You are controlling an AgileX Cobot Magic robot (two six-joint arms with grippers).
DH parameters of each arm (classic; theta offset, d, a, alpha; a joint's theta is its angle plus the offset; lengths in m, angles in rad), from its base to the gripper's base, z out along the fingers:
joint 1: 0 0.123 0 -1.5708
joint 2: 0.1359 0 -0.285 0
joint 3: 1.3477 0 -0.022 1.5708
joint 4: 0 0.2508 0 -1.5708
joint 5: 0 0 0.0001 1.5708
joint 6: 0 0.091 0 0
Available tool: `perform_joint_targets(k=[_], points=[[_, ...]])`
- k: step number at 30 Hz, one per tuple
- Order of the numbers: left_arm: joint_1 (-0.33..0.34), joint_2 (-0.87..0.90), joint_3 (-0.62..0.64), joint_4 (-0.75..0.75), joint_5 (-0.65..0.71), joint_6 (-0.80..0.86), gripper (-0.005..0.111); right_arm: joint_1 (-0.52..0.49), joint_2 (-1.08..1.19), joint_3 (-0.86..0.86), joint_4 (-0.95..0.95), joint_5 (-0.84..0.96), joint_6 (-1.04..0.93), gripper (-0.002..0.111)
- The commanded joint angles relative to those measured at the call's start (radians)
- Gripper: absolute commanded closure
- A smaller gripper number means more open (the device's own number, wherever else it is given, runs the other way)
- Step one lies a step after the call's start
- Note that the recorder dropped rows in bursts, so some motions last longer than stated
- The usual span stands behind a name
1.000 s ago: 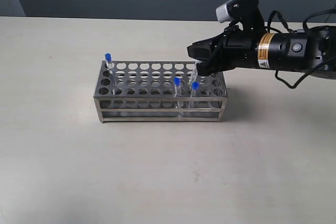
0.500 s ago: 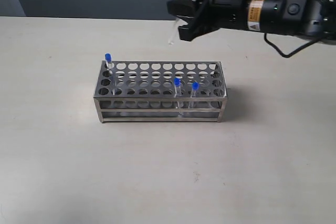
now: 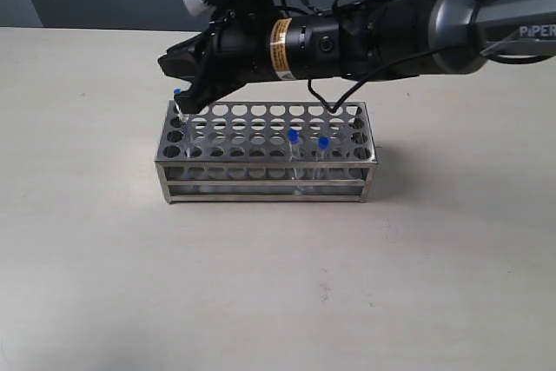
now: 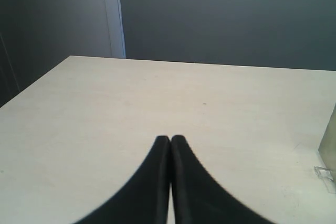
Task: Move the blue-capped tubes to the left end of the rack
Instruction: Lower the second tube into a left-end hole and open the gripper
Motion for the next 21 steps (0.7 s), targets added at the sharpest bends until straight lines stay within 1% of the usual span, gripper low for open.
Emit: perform_joint_targets(k=[1, 9, 12, 15, 18, 21], points=[[-0.007, -0.004, 0.003, -0.004, 0.000, -0.003, 0.106, 0.010, 0.036, -0.036, -0.003, 0.007, 0.014, 0.109], [-0.007, -0.004, 0.003, -0.004, 0.000, -0.003, 0.106, 0.010, 0.103, -0.100, -0.003, 0.008, 0.022, 0.109], [-0.007, -0.004, 0.003, -0.004, 0.000, -0.003, 0.106, 0.010, 0.120, -0.109, -0.023, 0.008, 0.054, 0.109], [-0.007, -0.004, 0.003, -0.004, 0.000, -0.003, 0.106, 0.010, 0.127, -0.109, -0.097, 0.012, 0.118, 0.109], [-0.007, -0.004, 0.003, -0.004, 0.000, -0.003, 0.106, 0.010, 0.127, -0.118, -0.225, 0.022, 0.212, 0.109], [-0.007, -0.004, 0.003, -0.004, 0.000, -0.003, 0.106, 0.015, 0.127, -0.127, -0.285, 0.022, 0.259, 0.109]])
